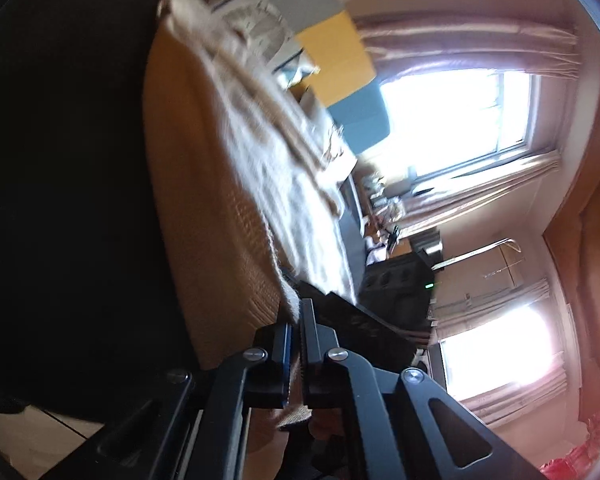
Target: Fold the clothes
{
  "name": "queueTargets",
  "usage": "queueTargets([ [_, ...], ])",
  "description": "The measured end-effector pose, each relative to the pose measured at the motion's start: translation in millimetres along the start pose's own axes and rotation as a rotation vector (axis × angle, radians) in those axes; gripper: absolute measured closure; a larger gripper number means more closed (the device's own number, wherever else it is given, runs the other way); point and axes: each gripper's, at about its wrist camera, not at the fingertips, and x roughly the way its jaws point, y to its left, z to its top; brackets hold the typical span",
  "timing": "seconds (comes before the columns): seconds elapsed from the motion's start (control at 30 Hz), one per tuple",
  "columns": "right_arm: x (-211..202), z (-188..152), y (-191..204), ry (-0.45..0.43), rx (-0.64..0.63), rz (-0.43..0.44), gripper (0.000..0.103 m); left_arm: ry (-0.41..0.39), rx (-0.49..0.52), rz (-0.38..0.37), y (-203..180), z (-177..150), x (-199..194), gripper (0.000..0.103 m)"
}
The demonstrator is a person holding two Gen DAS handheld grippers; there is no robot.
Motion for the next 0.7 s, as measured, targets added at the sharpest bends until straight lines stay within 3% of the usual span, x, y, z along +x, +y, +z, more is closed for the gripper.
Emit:
queueTargets([
  [0.3,35,-23,79,0.154,-0.182,0.083,0.099,-0.057,-0.037,0.122,34,-1,-83,0.101],
  [0.53,90,-44,118,0.270,-0.287,0.075,0.099,-0.092,-0.164,0.182,72,-11,-74,0.101],
  [0.63,106,-49,116,0.306,-0.276,0.062,0.093,-0.087,-0.213,0.214,77,-13,-61,0.101],
  [0.7,100,-51,117,0.320,-0.284,0.081,0.077,-0.075,-0.241,0.230,84,-15,-58,0.101],
])
